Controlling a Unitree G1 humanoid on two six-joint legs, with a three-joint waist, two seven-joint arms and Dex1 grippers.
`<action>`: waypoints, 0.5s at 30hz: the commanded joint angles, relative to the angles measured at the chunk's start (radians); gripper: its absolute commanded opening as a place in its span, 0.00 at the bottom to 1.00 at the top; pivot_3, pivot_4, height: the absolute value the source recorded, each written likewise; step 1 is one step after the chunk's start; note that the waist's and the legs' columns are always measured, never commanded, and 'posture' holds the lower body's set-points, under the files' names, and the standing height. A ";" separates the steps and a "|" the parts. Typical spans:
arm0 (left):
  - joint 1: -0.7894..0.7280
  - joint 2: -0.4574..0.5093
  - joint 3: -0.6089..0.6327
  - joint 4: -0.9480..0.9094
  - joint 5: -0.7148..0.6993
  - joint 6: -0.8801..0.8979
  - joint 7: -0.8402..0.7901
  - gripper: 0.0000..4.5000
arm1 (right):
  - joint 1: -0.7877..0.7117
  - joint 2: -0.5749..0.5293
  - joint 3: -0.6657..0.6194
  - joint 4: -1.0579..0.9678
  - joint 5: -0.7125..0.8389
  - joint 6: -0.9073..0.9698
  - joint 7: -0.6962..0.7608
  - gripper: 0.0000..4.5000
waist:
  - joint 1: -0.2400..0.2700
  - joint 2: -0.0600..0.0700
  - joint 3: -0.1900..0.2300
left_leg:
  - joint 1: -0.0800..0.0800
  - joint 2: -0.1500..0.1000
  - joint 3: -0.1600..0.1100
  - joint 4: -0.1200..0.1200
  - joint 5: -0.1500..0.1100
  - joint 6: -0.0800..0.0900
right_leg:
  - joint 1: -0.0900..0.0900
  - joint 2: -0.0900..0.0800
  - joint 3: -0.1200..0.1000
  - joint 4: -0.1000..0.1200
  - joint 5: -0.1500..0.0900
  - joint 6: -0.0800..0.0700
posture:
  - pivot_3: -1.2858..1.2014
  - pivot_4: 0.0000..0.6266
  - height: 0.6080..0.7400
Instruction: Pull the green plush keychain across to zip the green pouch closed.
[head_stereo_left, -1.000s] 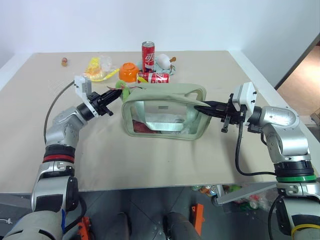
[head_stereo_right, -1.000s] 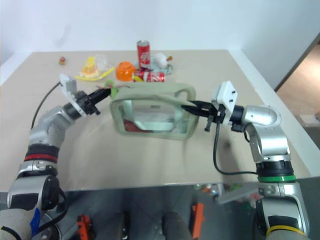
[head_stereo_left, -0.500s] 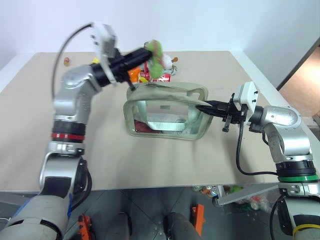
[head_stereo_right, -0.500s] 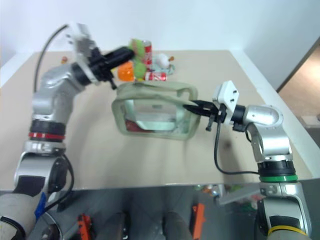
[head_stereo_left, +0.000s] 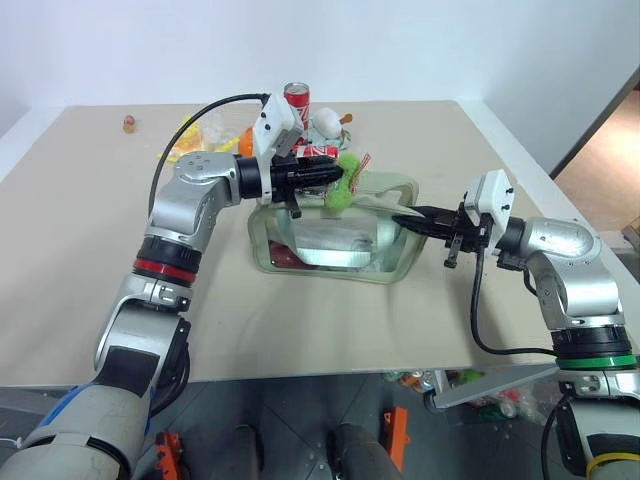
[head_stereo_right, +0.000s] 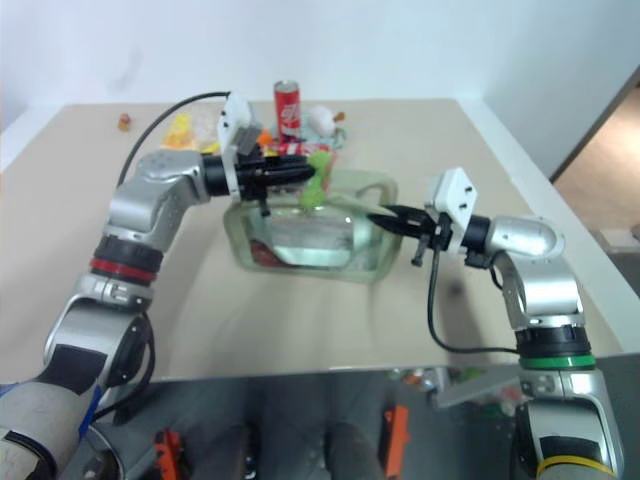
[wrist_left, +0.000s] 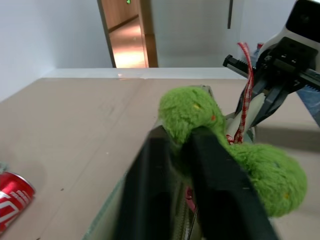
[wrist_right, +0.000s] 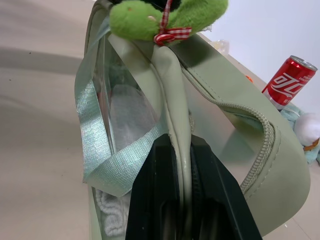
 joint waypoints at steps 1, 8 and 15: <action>-0.016 0.051 0.042 -0.075 -0.016 0.020 -0.007 0.51 | -0.019 -0.005 -0.015 -0.022 0.000 -0.016 0.000 0.00 | 0.000 0.000 0.000 | 0.000 0.000 0.000 0.000 0.000 0.000 | 0.000 0.000 0.000 0.000 0.000 0.000 | 0.52 0.24 1.00; 0.044 0.188 0.067 -0.209 -0.026 0.061 -0.054 0.89 | -0.041 0.003 -0.001 0.005 -0.005 -0.030 0.016 0.00 | -0.001 0.000 0.000 | 0.000 0.000 0.001 0.000 0.000 0.000 | 0.000 0.000 0.000 0.000 0.000 0.000 | 0.52 0.24 1.00; 0.249 0.320 0.117 -0.455 -0.094 0.181 -0.050 0.89 | -0.057 0.009 0.002 0.028 -0.009 -0.039 0.031 0.00 | 0.001 0.000 0.000 | 0.000 0.001 0.000 0.000 0.000 0.000 | 0.000 0.000 -0.001 0.001 0.000 -0.001 | 0.52 0.24 1.00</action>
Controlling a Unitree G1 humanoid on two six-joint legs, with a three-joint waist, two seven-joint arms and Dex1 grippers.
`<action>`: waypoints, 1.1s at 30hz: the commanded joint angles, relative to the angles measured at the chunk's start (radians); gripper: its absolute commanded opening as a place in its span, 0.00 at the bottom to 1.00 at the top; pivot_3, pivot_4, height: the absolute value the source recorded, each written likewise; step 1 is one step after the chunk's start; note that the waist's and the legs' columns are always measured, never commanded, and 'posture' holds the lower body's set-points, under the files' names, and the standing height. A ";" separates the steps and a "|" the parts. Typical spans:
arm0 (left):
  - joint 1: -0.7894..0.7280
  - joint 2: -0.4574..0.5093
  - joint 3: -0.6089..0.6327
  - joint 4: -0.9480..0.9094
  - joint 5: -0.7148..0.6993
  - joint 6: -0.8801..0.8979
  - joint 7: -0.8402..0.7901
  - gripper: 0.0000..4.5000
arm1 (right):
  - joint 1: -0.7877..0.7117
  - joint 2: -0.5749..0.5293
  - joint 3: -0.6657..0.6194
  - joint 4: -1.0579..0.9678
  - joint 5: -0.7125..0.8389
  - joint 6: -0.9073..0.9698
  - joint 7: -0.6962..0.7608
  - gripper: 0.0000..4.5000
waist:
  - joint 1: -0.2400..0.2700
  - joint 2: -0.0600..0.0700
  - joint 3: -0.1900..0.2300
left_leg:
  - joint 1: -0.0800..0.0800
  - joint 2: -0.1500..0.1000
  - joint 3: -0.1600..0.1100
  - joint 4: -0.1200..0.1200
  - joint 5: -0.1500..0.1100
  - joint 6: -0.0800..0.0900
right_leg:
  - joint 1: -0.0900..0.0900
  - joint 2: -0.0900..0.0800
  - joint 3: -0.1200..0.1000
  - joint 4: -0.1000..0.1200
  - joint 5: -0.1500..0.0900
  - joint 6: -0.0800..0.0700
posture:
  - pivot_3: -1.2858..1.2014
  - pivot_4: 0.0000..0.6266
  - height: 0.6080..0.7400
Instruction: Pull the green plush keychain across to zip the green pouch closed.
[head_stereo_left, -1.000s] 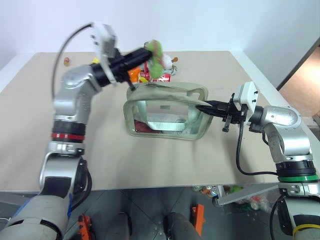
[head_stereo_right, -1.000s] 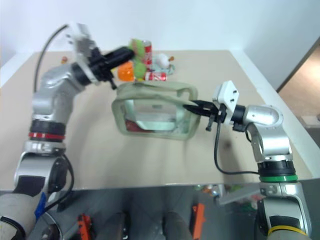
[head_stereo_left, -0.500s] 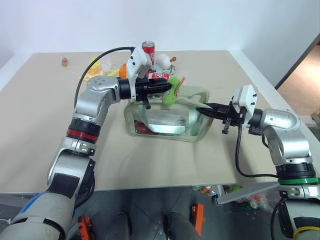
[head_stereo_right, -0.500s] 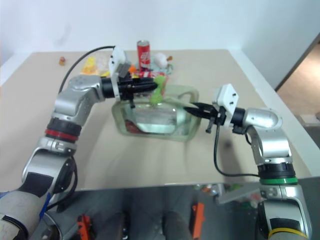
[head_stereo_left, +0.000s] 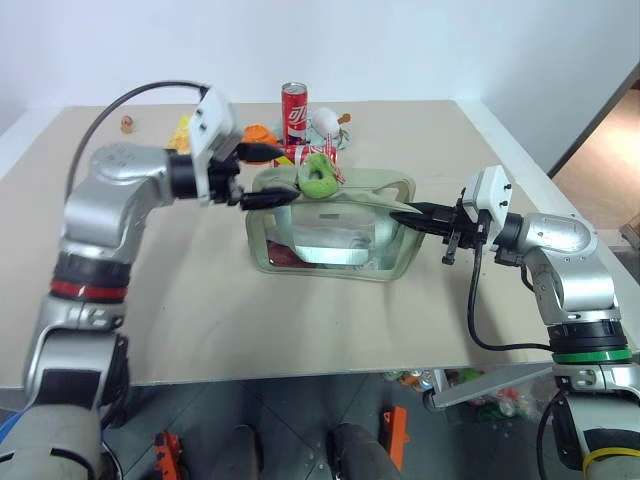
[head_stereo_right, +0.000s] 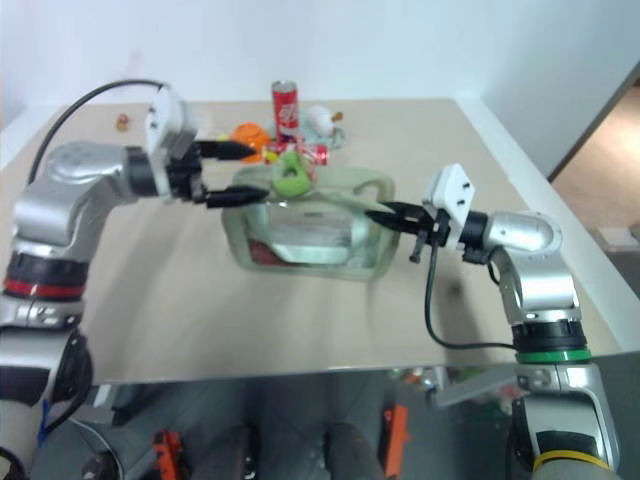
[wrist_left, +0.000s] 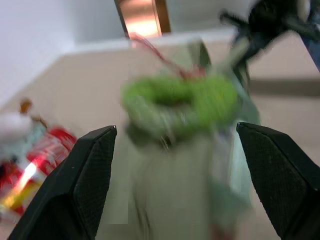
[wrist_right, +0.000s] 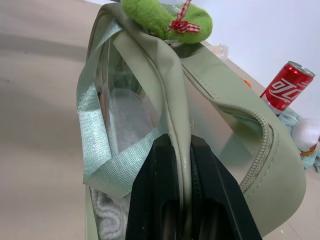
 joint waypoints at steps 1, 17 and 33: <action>0.099 0.037 0.075 -0.157 -0.057 0.052 0.040 0.89 | -0.025 -0.001 -0.004 -0.013 -0.001 -0.017 0.012 0.00 | -0.001 0.000 0.000 | 0.000 0.000 0.000 0.000 0.000 0.000 | 0.000 -0.001 0.000 0.000 0.000 0.000 | 0.52 0.24 1.00; 0.268 -0.166 0.140 -0.131 -0.055 -0.043 0.336 0.66 | -0.019 -0.010 -0.011 -0.022 0.001 -0.011 0.015 0.00 | 0.001 0.000 0.000 | 0.001 0.000 0.001 0.001 0.000 0.000 | 0.001 0.000 0.001 0.000 0.002 0.000 | 0.52 0.24 1.00; 0.275 -0.159 0.091 -0.139 -0.061 -0.033 0.307 0.00 | -0.131 0.014 0.003 -0.150 0.011 0.060 -0.052 0.61 | -0.001 0.000 0.000 | 0.001 0.000 0.002 0.001 0.000 0.000 | 0.001 -0.001 0.002 0.000 0.002 0.000 | 0.52 0.24 1.00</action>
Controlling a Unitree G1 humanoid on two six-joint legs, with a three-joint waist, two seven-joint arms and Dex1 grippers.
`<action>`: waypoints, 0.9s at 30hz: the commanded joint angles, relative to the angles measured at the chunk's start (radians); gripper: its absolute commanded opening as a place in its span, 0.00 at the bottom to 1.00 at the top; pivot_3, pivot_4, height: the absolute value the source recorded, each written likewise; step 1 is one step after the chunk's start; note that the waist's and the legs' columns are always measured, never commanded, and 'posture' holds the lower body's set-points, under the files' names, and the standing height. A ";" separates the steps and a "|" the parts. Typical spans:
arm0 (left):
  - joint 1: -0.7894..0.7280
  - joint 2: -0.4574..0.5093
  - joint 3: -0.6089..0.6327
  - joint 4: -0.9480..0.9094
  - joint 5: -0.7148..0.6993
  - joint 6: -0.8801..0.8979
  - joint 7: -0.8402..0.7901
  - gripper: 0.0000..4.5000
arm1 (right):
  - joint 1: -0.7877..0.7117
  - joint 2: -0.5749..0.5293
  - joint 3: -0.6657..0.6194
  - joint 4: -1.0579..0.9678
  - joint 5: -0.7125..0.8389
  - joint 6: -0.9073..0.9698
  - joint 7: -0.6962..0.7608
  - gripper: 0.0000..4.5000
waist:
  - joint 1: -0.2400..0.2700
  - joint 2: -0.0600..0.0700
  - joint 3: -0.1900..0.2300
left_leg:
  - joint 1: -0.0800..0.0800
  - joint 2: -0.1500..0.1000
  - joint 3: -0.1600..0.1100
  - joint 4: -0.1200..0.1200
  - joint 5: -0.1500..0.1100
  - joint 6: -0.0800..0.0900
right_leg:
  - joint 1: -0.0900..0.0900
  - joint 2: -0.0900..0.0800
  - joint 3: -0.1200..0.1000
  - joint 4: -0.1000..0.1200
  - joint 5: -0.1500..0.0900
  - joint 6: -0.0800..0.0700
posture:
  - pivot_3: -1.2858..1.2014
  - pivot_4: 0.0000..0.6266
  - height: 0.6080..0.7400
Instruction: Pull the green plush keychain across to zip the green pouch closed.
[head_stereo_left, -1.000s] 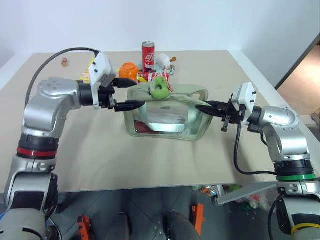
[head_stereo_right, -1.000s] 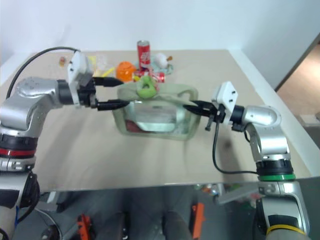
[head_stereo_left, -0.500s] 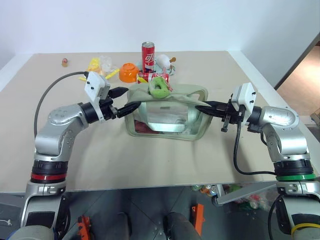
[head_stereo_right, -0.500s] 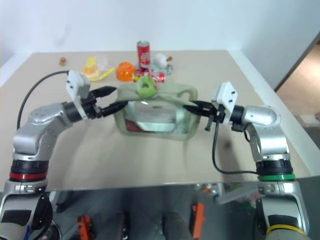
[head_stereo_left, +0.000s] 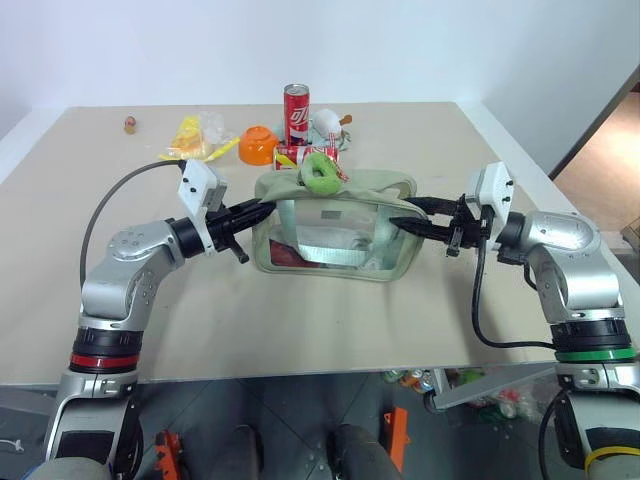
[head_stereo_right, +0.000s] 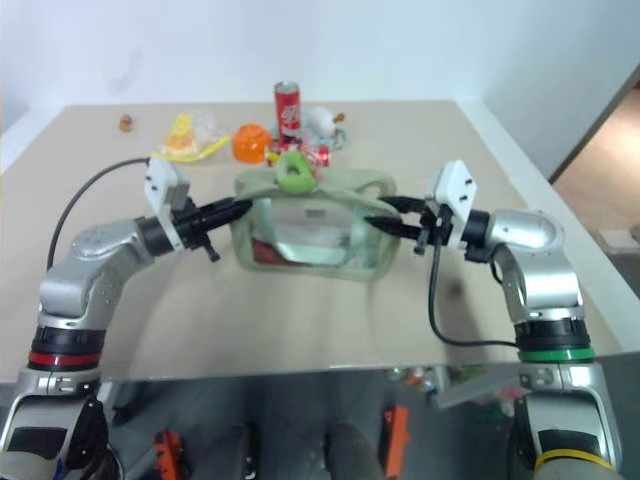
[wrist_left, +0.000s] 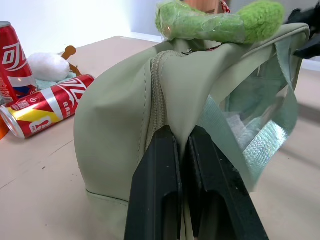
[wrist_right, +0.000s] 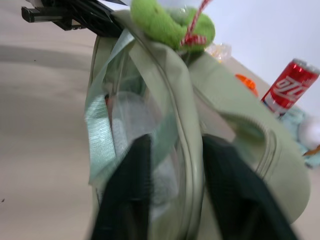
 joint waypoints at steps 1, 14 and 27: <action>-0.020 0.005 -0.014 -0.022 -0.005 -0.001 -0.010 0.00 | -0.116 0.030 0.010 -0.124 0.002 0.017 -0.059 0.68 | -0.001 0.000 0.000 | 0.000 0.000 0.000 0.000 0.000 0.000 | 0.000 0.000 0.000 0.000 0.000 0.000 | 0.52 0.24 1.00; -0.030 -0.011 -0.041 -0.045 -0.017 0.011 0.004 0.00 | -0.207 0.220 0.175 -0.105 -0.107 -0.010 -0.148 0.99 | 0.007 -0.001 -0.001 | -0.003 -0.002 -0.002 0.000 0.000 0.000 | 0.000 -0.003 -0.003 -0.001 0.002 -0.003 | 0.52 0.24 1.00; -0.017 -0.013 -0.034 -0.064 -0.014 0.025 0.020 0.00 | -0.197 0.189 0.166 0.032 -0.177 -0.138 -0.132 0.23 | 0.006 -0.001 -0.001 | -0.003 -0.003 -0.003 0.000 0.000 0.000 | 0.000 -0.003 -0.003 -0.001 0.002 -0.003 | 0.52 0.24 1.00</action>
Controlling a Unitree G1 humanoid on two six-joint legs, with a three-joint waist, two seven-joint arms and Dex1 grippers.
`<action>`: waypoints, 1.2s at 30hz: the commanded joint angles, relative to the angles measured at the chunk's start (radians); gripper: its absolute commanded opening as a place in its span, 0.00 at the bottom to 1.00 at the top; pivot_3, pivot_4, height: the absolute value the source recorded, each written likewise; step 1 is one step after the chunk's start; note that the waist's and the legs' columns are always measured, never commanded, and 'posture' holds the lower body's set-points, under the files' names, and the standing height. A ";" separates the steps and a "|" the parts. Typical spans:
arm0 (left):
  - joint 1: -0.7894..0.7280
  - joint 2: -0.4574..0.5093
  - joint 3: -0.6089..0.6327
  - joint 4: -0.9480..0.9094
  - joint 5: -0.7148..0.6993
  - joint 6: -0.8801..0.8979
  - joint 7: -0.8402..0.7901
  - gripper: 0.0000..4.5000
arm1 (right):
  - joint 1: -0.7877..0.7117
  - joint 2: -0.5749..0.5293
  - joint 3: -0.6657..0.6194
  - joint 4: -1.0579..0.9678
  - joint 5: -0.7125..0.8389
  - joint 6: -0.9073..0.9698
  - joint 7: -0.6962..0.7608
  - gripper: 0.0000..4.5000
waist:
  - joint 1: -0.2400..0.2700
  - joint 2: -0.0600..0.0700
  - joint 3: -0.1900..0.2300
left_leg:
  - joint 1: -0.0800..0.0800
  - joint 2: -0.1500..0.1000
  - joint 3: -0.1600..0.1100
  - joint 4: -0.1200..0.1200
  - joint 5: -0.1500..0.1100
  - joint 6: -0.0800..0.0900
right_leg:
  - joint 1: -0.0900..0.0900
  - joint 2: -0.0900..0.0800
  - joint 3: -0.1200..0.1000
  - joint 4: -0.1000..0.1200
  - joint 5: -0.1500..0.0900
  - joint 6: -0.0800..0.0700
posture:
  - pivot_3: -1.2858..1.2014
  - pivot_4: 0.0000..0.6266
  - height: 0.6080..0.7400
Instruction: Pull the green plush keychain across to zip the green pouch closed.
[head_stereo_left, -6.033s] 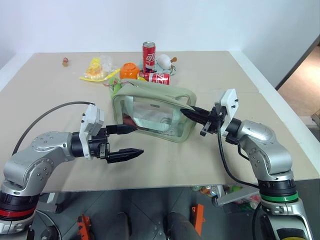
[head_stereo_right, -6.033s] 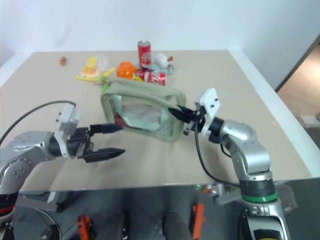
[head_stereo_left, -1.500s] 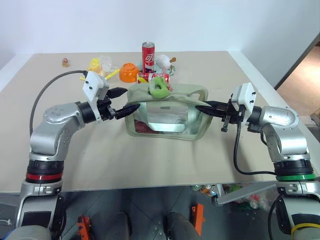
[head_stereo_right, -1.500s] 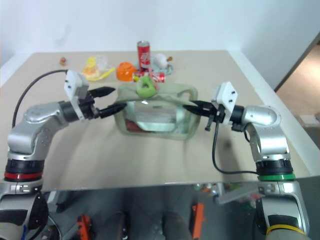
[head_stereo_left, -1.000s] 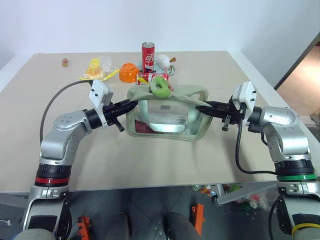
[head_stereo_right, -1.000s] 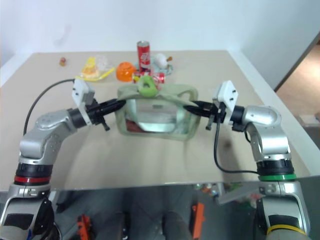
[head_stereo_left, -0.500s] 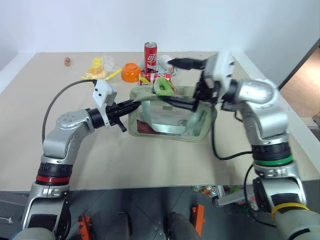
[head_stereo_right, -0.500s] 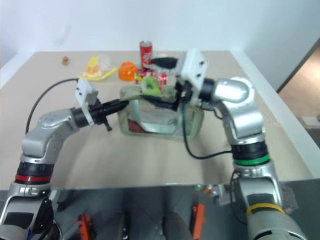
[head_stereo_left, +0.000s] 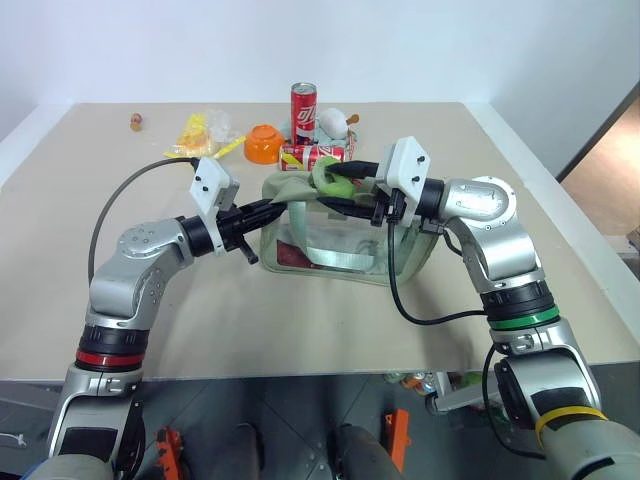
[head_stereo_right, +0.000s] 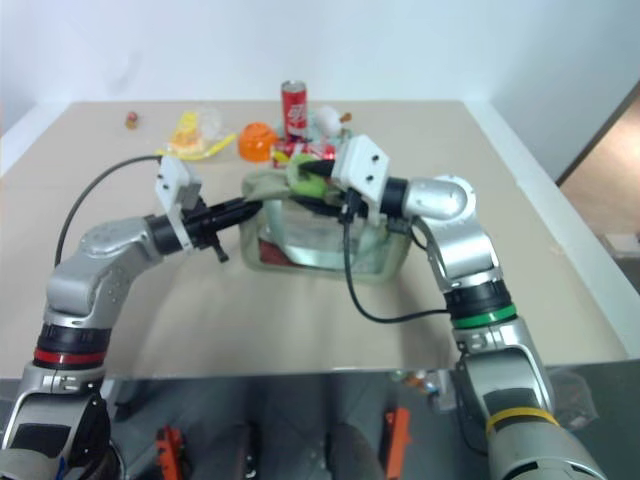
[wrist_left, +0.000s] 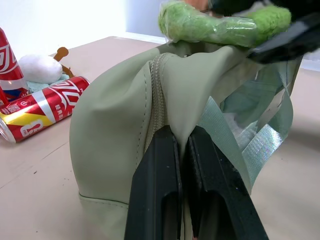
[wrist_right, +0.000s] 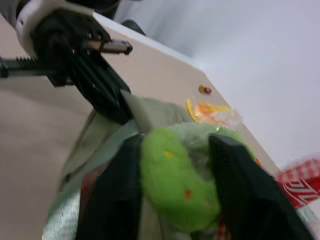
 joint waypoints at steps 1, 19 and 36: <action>-0.003 0.001 -0.001 -0.034 -0.008 0.001 0.002 0.00 | -0.003 -0.020 -0.027 -0.020 -0.004 -0.034 0.006 0.16 | 0.000 0.000 0.000 | 0.000 0.000 0.000 0.000 0.000 0.000 | 0.000 0.000 0.000 0.000 0.000 0.000 | 0.52 0.24 1.00; -0.061 -0.029 -0.017 0.001 0.039 0.031 0.115 0.00 | -0.061 -0.243 -0.194 0.039 0.007 -0.156 -0.015 0.00 | 0.009 0.000 0.000 | -0.001 -0.002 0.000 0.000 0.000 0.000 | 0.000 -0.002 0.000 -0.001 0.000 0.000 | 0.52 0.24 1.00; 0.012 -0.083 -0.002 -0.145 0.070 0.036 0.307 0.00 | 0.301 -0.275 -0.216 0.063 -0.197 -0.083 -0.397 0.00 | -0.003 0.000 0.000 | 0.001 -0.003 0.001 -0.002 0.000 0.000 | 0.000 -0.003 0.002 -0.001 -0.001 0.000 | 0.52 0.24 1.00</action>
